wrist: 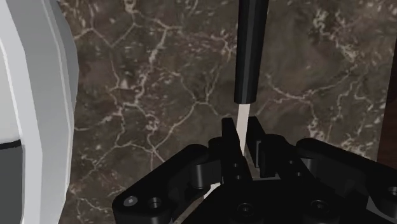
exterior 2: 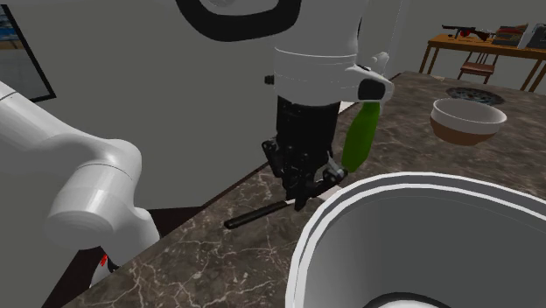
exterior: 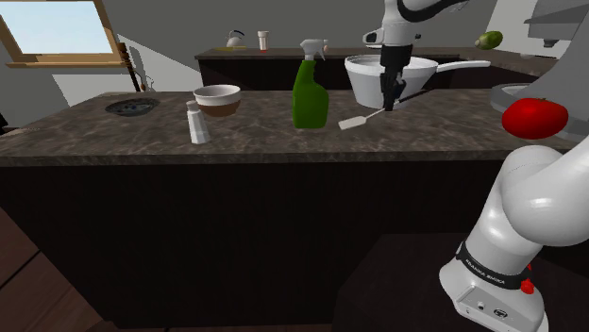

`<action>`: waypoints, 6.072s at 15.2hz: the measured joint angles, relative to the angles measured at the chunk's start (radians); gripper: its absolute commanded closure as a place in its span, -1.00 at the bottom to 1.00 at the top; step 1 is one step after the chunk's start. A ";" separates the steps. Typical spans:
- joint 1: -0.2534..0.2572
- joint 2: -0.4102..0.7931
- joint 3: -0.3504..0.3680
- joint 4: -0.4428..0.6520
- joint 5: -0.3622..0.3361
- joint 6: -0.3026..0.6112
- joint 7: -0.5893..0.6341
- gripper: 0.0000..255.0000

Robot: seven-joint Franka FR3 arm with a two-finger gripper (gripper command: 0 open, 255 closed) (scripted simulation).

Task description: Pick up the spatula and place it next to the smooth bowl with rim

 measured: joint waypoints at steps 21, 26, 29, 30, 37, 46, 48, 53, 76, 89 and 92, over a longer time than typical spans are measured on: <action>0.028 0.112 0.029 0.329 0.045 -0.221 -0.009 1.00; 0.060 0.283 0.041 0.469 0.096 -0.198 0.023 1.00; 0.075 0.399 0.046 0.592 0.129 -0.211 0.036 1.00; 0.080 0.436 0.050 0.626 0.139 -0.208 0.045 1.00; 0.089 0.725 0.059 0.971 0.216 -0.276 0.067 1.00; 0.068 1.008 0.073 1.328 0.282 -0.358 0.090 1.00; 0.075 0.987 0.072 1.265 0.277 -0.315 0.091 1.00; 0.089 0.943 0.072 1.126 0.267 -0.220 0.095 1.00; 0.107 0.890 0.075 0.847 0.255 0.012 0.103 -1.00; 0.099 0.923 0.074 1.016 0.262 -0.129 0.101 -1.00; 0.099 0.923 0.074 1.018 0.262 -0.131 0.101 -1.00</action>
